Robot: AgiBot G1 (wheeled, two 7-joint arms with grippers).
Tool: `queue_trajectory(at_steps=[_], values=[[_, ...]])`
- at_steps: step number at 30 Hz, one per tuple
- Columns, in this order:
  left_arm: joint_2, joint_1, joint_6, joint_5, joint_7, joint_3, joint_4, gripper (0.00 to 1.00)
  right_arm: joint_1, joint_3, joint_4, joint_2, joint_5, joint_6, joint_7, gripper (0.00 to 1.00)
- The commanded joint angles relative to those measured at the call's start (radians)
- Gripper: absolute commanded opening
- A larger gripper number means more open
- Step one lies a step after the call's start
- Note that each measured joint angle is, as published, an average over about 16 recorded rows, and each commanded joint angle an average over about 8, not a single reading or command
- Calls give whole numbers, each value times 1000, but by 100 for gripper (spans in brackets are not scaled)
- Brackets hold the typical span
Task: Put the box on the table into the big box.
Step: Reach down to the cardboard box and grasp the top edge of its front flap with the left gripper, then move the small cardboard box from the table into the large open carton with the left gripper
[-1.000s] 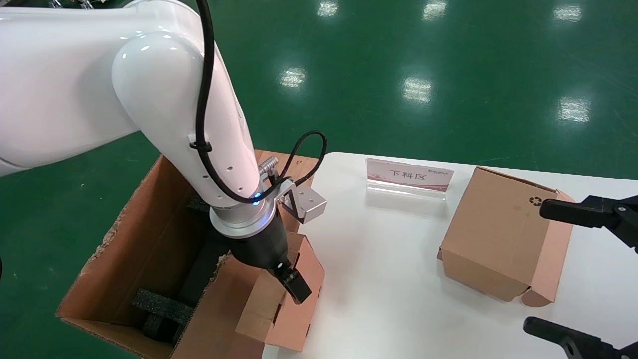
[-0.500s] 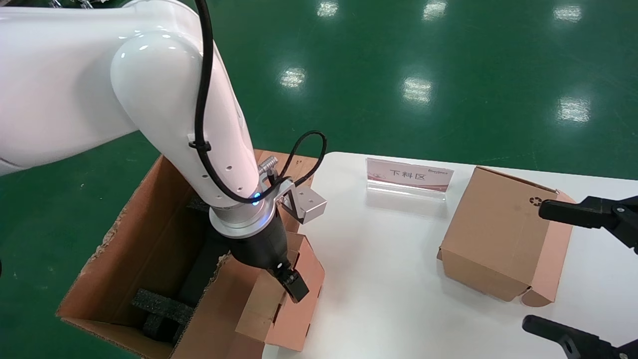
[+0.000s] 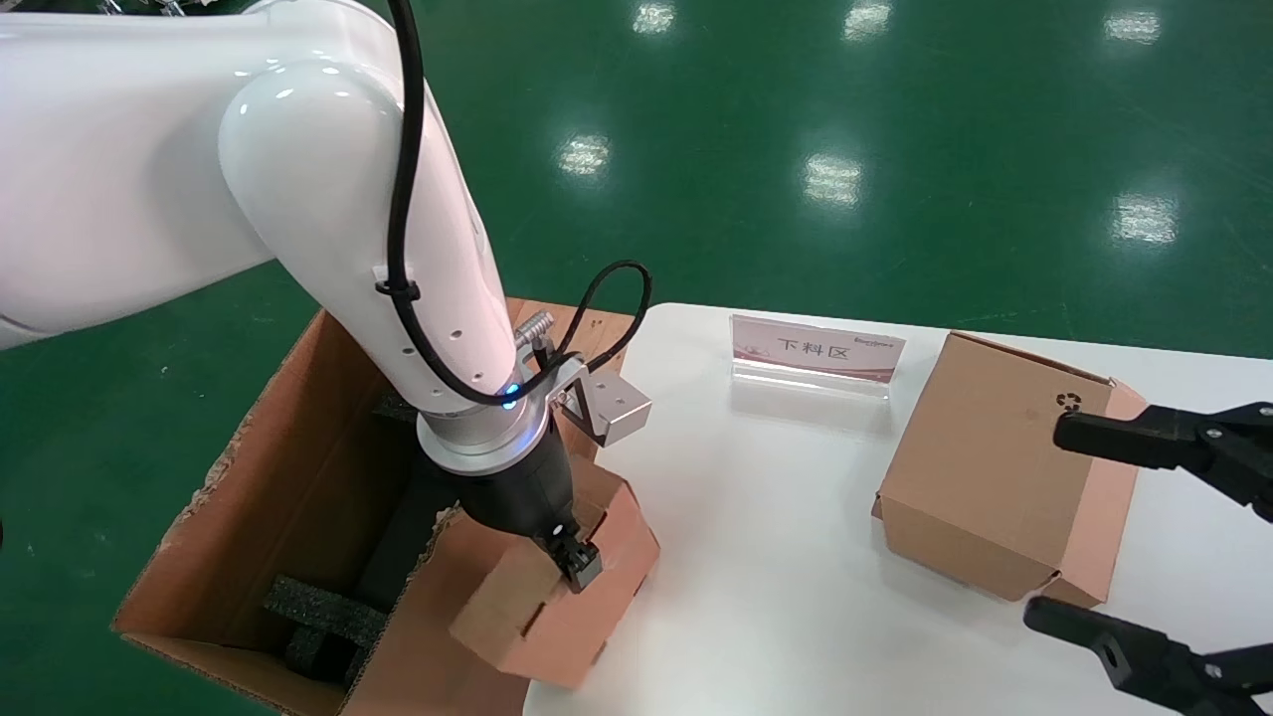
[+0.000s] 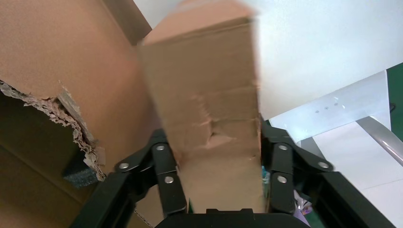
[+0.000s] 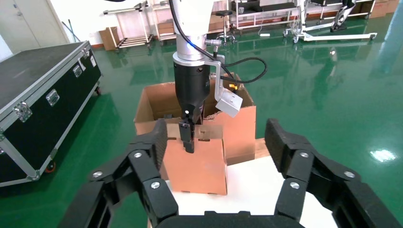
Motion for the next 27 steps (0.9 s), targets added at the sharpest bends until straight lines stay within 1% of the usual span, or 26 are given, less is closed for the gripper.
queue_trajectory(at_steps=[1,8,15,21,27], values=[[0,0,0,-1,0,0,0,0,0,0,0,0,0,0,0,100],[-4,-8,-6,16,9,1,9,0,0,0,0,0,0,0,0,100],[-17,-42,-25,64,42,-17,44,0,0,0,0,0,0,0,0,100],[-42,-112,-53,126,82,-61,87,0,0,0,0,0,0,0,0,100],[-83,-203,-98,189,125,-135,131,0,0,0,0,0,0,0,0,100]])
